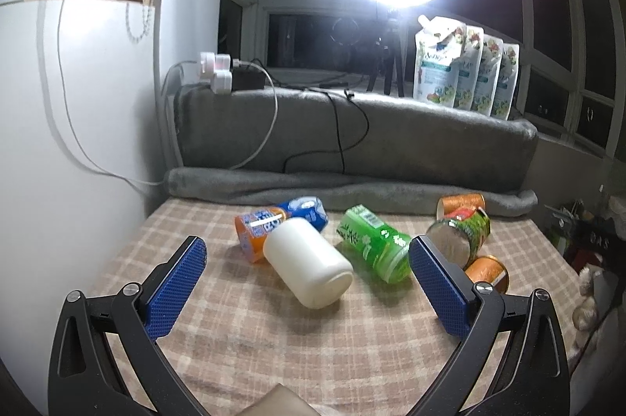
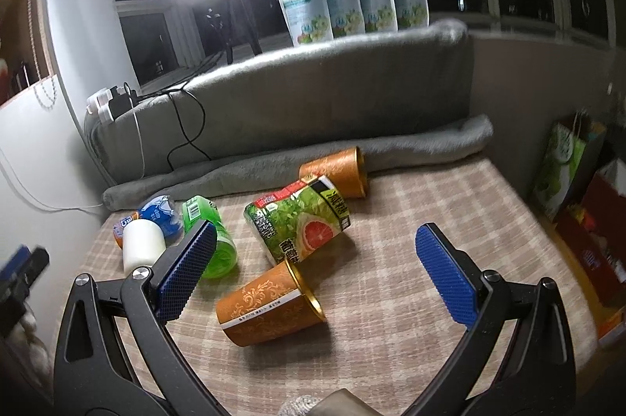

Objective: Flip cup upright
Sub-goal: 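Reach the right gripper to the green grapefruit cup and close on it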

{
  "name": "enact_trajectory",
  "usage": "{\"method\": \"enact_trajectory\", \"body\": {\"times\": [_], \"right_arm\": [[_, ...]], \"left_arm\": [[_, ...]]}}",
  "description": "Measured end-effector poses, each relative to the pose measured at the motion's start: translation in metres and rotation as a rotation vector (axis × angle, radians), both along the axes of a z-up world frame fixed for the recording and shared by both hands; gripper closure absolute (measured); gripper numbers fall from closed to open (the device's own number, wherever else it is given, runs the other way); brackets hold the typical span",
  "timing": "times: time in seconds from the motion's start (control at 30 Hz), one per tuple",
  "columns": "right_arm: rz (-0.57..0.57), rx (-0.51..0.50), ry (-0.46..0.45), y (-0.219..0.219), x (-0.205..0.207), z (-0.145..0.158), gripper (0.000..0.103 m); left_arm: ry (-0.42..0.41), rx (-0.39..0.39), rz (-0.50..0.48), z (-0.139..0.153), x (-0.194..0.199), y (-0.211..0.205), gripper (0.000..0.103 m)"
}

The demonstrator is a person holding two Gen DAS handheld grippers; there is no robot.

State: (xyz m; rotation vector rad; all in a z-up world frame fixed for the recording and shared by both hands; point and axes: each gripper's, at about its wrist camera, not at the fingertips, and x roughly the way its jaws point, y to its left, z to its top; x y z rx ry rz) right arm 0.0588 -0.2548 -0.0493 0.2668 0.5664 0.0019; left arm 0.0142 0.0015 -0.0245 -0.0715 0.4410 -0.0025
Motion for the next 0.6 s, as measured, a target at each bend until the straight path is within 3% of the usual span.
{"method": "enact_trajectory", "body": {"times": [0.33, 0.6], "right_arm": [[0.033, 0.244, 0.167, -0.02, 0.052, -0.034, 0.0], [0.015, 0.396, 0.261, -0.033, 0.089, -0.056, 0.0]], "left_arm": [[0.109, -0.058, -0.03, -0.02, 0.005, 0.009, 0.001], [0.163, -0.055, -0.037, -0.032, 0.005, 0.01, 0.001]]}}
